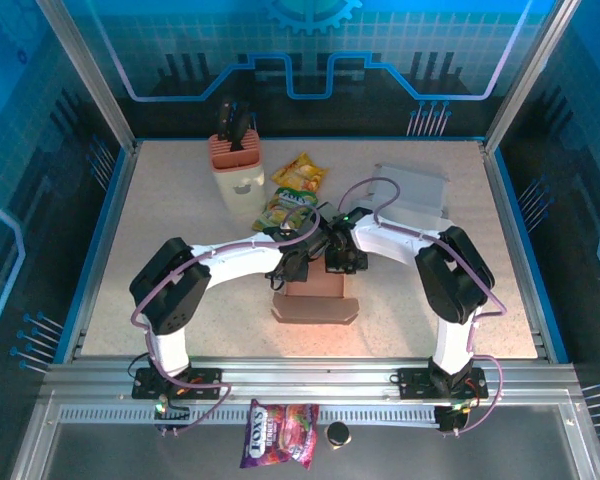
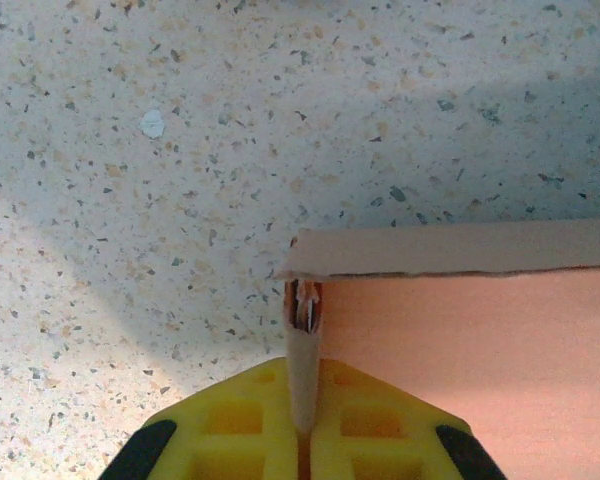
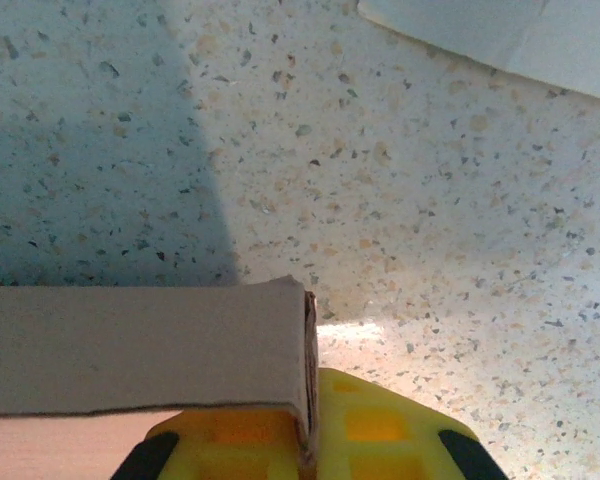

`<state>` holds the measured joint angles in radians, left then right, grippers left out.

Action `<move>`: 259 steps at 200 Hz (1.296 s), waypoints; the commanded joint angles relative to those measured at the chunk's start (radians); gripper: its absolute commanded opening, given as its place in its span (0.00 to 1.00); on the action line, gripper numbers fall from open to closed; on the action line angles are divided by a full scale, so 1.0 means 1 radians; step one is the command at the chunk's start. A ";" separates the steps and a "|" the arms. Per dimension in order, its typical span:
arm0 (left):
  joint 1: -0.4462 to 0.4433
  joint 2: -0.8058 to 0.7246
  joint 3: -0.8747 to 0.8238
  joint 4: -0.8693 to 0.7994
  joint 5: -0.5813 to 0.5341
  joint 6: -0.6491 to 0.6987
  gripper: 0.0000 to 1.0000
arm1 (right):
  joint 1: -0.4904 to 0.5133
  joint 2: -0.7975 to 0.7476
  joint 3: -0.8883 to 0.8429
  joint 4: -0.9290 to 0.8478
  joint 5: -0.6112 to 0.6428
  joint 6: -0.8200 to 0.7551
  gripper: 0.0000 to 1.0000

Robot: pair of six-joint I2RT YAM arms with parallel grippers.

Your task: Fold the paper box

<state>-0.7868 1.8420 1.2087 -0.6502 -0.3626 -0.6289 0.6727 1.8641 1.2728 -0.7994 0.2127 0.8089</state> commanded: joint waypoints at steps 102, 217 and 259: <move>-0.042 0.001 -0.031 0.005 -0.069 0.008 0.25 | -0.037 -0.022 -0.018 -0.012 -0.087 0.053 0.00; 0.090 -0.269 0.042 -0.028 0.302 -0.059 0.74 | -0.049 0.024 0.050 -0.121 -0.140 0.161 0.00; 0.217 -0.431 0.062 -0.093 0.267 -0.107 0.71 | -0.066 -0.030 0.010 -0.155 -0.228 0.400 0.00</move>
<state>-0.6537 1.5219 1.2541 -0.6773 -0.1089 -0.6857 0.6262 1.8675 1.2957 -0.8848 0.0494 1.0222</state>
